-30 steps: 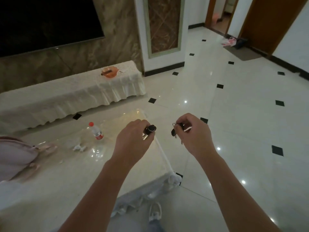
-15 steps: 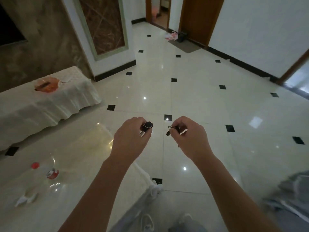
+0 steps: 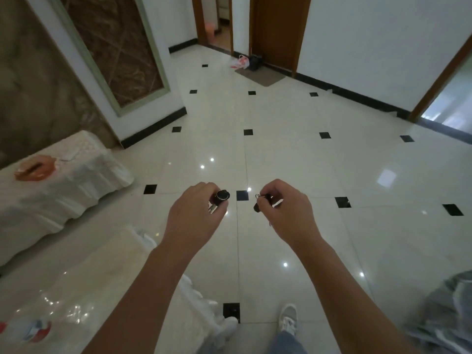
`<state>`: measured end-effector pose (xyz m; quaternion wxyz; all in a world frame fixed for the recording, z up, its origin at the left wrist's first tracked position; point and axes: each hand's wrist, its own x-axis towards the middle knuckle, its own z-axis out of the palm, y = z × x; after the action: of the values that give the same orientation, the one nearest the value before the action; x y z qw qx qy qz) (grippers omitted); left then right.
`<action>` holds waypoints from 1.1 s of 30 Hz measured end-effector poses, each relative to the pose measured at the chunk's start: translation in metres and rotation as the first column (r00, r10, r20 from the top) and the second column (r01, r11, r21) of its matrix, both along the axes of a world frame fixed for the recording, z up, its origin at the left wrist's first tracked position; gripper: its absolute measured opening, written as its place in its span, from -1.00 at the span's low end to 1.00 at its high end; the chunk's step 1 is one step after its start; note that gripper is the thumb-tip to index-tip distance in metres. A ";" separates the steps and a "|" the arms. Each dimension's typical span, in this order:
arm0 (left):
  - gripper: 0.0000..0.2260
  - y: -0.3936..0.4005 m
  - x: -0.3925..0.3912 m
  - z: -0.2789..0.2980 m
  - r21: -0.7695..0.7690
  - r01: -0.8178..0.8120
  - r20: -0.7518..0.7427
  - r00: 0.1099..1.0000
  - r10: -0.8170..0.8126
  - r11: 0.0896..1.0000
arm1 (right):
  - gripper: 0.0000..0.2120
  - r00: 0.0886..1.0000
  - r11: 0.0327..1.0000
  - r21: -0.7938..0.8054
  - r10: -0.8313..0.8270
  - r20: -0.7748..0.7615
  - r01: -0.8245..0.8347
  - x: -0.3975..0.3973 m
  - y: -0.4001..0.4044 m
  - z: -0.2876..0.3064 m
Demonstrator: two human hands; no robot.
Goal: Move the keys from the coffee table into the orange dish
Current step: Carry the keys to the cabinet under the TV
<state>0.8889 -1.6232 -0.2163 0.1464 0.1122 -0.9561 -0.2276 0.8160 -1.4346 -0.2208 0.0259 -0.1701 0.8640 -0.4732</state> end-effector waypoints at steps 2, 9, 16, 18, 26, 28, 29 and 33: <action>-0.91 0.010 -0.027 0.003 -0.003 -0.009 0.014 1.000 0.009 1.000 | -0.94 1.000 1.000 -0.008 -0.005 -0.021 0.005 -0.035 0.011 0.005; -0.91 0.050 -0.117 0.011 -0.062 -0.010 0.002 1.000 0.010 0.998 | -0.92 0.998 1.000 -0.028 -0.016 -0.060 0.014 -0.134 0.048 0.012; -0.92 0.041 -0.164 0.013 -0.096 -0.026 0.028 0.999 0.029 0.995 | -0.92 1.000 0.998 -0.065 0.004 -0.011 -0.005 -0.189 0.039 0.005; -0.92 0.028 -0.176 0.011 -0.101 -0.044 0.031 0.998 0.047 0.994 | -0.91 1.000 0.997 -0.078 0.018 -0.004 -0.018 -0.200 0.025 0.003; -0.91 -0.036 -0.237 -0.010 -0.040 -0.081 0.030 0.996 0.082 0.996 | -0.87 0.990 0.991 0.028 0.134 -0.030 -0.134 -0.257 -0.051 -0.007; -0.90 -0.058 -0.256 -0.011 -0.028 -0.076 0.026 0.997 0.076 0.997 | -0.85 0.986 0.985 0.077 0.157 -0.052 -0.153 -0.275 -0.076 -0.004; -0.90 -0.070 -0.265 -0.011 -0.025 -0.075 0.021 0.997 0.075 0.997 | -0.83 0.984 0.983 0.095 0.165 -0.062 -0.159 -0.284 -0.089 -0.003; -0.92 -0.120 -0.297 -0.005 -0.033 -0.064 0.002 0.998 0.064 0.997 | -0.83 0.978 0.978 0.109 0.188 -0.091 -0.178 -0.313 -0.139 0.004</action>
<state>0.5918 -1.7430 -0.2217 0.1541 0.1405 -0.9559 -0.2070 0.5027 -1.5738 -0.2172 0.0341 -0.2713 0.8674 -0.4157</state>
